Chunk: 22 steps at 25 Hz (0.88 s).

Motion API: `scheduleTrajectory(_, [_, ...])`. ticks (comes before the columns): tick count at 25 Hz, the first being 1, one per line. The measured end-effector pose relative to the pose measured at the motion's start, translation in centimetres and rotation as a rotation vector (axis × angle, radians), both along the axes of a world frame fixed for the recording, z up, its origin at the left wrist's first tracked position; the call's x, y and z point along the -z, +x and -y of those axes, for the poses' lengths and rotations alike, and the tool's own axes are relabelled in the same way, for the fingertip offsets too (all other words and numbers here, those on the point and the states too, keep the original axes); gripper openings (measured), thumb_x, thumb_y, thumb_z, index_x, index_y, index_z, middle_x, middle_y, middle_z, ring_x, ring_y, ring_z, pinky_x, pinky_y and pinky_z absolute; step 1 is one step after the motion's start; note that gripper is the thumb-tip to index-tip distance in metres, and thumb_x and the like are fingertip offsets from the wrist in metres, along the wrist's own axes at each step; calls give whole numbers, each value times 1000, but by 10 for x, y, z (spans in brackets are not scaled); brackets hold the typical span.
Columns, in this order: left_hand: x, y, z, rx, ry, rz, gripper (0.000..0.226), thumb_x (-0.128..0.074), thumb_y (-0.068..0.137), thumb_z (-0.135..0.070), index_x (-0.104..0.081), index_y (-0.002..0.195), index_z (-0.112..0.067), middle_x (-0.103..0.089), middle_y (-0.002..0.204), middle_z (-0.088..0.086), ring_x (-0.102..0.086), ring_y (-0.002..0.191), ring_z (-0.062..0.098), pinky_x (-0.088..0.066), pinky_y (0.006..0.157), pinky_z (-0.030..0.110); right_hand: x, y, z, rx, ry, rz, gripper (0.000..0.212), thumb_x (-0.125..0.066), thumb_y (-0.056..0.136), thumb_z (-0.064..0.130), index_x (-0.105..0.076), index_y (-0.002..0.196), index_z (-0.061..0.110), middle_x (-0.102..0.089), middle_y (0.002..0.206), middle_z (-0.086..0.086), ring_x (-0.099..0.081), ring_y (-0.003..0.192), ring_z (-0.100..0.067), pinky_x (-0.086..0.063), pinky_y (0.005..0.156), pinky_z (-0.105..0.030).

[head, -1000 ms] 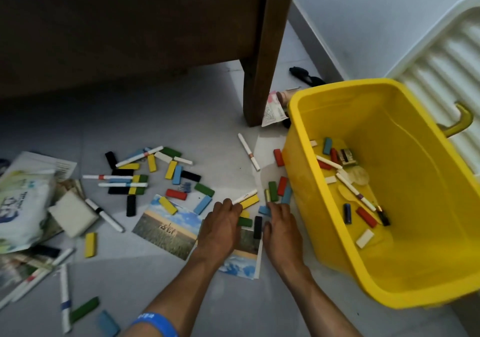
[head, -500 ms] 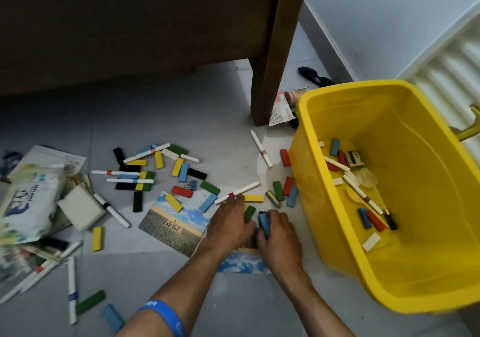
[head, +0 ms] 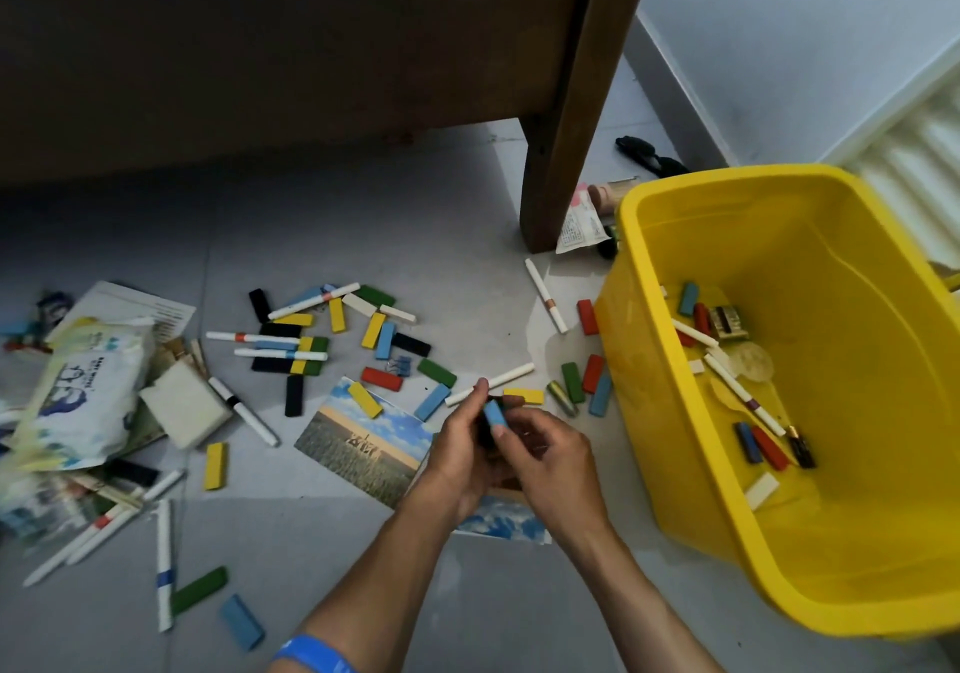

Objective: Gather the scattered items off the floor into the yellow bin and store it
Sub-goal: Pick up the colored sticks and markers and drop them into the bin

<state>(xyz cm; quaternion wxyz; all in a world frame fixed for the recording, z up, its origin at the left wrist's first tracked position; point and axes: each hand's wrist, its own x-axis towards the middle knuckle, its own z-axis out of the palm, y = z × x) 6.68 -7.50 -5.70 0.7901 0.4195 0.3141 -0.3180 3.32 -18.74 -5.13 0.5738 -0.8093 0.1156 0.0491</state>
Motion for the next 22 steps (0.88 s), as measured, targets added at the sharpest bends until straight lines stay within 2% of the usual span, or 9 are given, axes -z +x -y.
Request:
scheduleTrajectory(3, [-2,4,3,-59,125,12,28,-62,91,-27,-68,107,-6,-68,94,18,-66,83,27,-52,63,34,4,10,5,104,-155,158,12,-59,94,26,-70,88,24,-69,84,9,-66,80,-10,-52,67,-29])
scheduleTrajectory(5, [-3,6,0,-88,143,-8,24,-59,94,-24,-67,104,-4,-69,80,13,-64,69,21,-47,59,29,13,21,17,116,-529,130,20,-62,92,19,-65,112,20,-66,119,-4,-61,112,-24,-50,88,-33])
scheduleTrajectory(8, [-3,7,-9,-114,143,-27,21,-56,95,-21,-69,100,-4,-72,75,10,-64,68,19,-47,61,30,28,38,29,-115,-964,-169,50,-56,96,25,-40,143,18,-24,160,-14,-34,141,-32,-39,108,-39])
scheduleTrajectory(10, [-2,6,-13,-106,178,-13,16,-56,94,-9,-66,105,-3,-74,82,10,-66,71,18,-51,59,29,29,46,27,-122,-937,-237,39,-51,99,26,-45,137,18,-35,154,-14,-47,130,-30,-49,99,-37])
scheduleTrajectory(13, [0,2,-15,-109,169,-6,18,-53,89,-1,-65,102,-3,-73,86,12,-68,70,19,-53,56,29,22,42,19,139,-441,-173,16,-63,93,19,-62,109,18,-66,116,-8,-64,97,-20,-52,71,-23])
scheduleTrajectory(15, [-1,1,-13,-132,78,4,19,-52,88,-13,-68,95,-5,-70,88,14,-68,73,21,-53,61,32,9,33,12,199,-92,-113,17,-70,87,18,-66,100,28,-70,93,6,-67,85,-11,-50,64,-17])
scheduleTrajectory(17, [-1,1,-9,-121,3,33,25,-54,90,-26,-71,100,-9,-73,97,14,-69,86,24,-53,74,38,0,26,3,66,26,-39,15,-70,86,23,-69,95,35,-71,85,13,-68,80,-3,-53,63,-14])
scheduleTrajectory(19, [2,2,-7,-124,16,29,24,-58,91,-26,-68,107,-11,-73,97,13,-69,88,23,-55,70,35,0,26,1,25,-77,65,12,-66,89,23,-71,97,31,-71,91,12,-67,83,-3,-55,68,-18])
scheduleTrajectory(22, [2,2,-9,-170,27,-33,17,-56,93,-21,-65,104,-11,-68,76,9,-65,65,17,-50,52,26,14,39,13,-111,-552,51,31,-59,89,10,-63,120,15,-61,119,-6,-57,111,-22,-50,90,-34])
